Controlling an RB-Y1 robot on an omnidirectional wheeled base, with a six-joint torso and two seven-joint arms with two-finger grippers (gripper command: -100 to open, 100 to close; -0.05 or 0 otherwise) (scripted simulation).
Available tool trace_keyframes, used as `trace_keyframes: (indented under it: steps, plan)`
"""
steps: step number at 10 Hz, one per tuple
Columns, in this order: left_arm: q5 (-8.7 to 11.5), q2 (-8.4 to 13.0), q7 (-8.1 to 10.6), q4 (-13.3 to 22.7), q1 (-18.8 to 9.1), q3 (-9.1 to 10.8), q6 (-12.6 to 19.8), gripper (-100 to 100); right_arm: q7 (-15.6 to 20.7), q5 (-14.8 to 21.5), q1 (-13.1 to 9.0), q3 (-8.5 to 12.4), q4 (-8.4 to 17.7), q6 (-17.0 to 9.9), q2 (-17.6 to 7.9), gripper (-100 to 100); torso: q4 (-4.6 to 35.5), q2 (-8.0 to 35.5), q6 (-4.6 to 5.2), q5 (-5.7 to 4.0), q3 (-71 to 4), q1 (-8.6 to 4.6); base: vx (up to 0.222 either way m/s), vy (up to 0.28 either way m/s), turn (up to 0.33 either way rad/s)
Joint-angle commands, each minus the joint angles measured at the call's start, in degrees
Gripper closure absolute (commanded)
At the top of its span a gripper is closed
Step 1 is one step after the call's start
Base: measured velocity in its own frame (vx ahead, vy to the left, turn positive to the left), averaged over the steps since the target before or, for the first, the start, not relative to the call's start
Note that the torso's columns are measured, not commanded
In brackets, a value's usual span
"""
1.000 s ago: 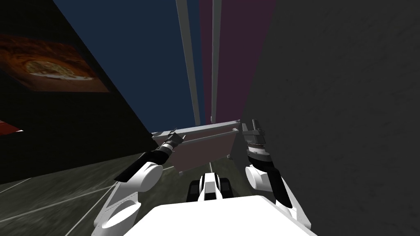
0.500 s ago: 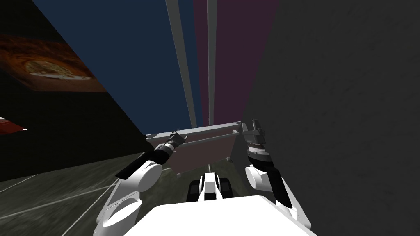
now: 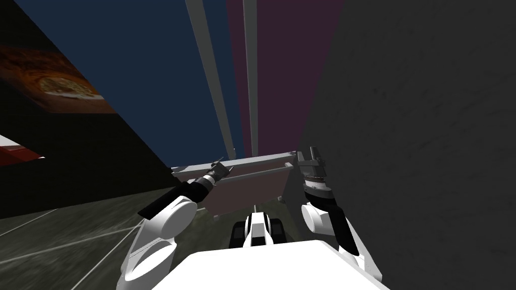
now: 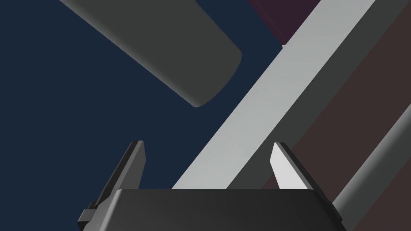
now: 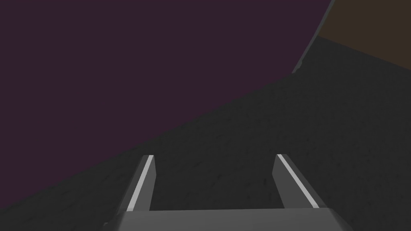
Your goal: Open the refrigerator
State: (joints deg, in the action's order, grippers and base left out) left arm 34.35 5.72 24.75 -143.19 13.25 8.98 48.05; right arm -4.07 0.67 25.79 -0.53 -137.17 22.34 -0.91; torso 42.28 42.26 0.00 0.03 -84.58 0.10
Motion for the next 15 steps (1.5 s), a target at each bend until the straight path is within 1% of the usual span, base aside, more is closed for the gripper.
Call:
trace_keyframes:
  steps: [1,3,4,5,6,7,8,9,11,13,15]
  plan:
    - [1.31,-2.38,0.68,-3.18,-0.6,0.32,2.64,-100,0.0,0.0,0.0,0.0,0.0,0.0,0.0,0,0.01,0.06,0.0,0.0,0.03,0.0,0.047,-0.061,0.038]
    - [1.77,-4.38,0.97,-5.79,-0.79,0.41,3.67,-100,0.0,0.0,-0.01,0.0,0.0,0.0,0.0,0,0.03,0.1,0.0,-0.01,0.06,-0.06,0.031,-0.047,0.021]
    - [1.62,-3.77,0.88,-5.03,-0.73,0.4,3.34,-100,0.0,0.0,-0.01,0.0,0.0,0.0,0.0,0,0.03,0.1,0.01,-0.01,0.06,-0.05,0.008,-0.016,0.002]
    - [1.72,-3.8,1.55,-6.49,-0.8,0.99,4.77,-100,0.0,0.0,-0.01,0.0,0.0,0.0,-0.01,0,0.02,0.1,0.0,0.01,0.06,0.01,0.107,-0.028,0.0]
    - [1.75,-3.77,1.22,-5.88,-0.77,0.79,4.06,-100,0.0,0.0,0.0,0.0,0.0,0.0,-0.01,0,-0.05,-0.21,0.0,-0.01,-0.12,-0.07,0.068,-0.017,0.004]
    - [1.76,-3.76,1.32,-6.0,-0.77,0.84,4.25,100,0.0,0.0,0.0,0.01,0.0,0.0,-0.01,0,-0.04,-0.08,0.0,-0.02,-0.07,-0.07,0.012,0.001,0.019]
    - [4.09,-2.98,0.48,-5.6,-1.76,-0.04,4.84,100,0.0,0.0,0.0,0.01,0.0,0.0,-0.01,0,-0.06,0.11,0.12,0.0,0.09,-0.13,-0.105,0.133,-0.063]
    - [4.09,-2.98,0.48,-5.6,-1.76,-0.04,4.84,100,0.0,0.0,-0.03,0.02,0.01,-0.01,-0.02,0,-0.11,0.41,0.35,0.0,0.31,-0.16,-0.154,0.18,-0.11]
    - [6.48,-2.17,-0.35,-5.1,-2.64,-1.07,5.61,100,0.0,0.0,-0.03,0.02,0.01,-0.01,-0.02,0,0.18,0.5,0.01,-0.09,0.32,-0.25,-0.169,0.172,-0.09]
    - [8.86,-1.37,-1.19,-4.61,-3.53,-2.11,6.38,100,0.0,0.0,-0.03,0.02,0.02,-0.01,-0.02,0,0.19,0.4,0.04,-0.13,0.24,-0.33,-0.181,0.174,-0.088]
    - [11.25,-0.56,-2.02,-4.11,-4.42,-3.15,7.15,100,0.0,0.0,-0.03,0.02,0.02,-0.01,-0.02,0,0.19,0.21,0.01,-0.07,0.08,-0.08,-0.198,0.193,-0.103]
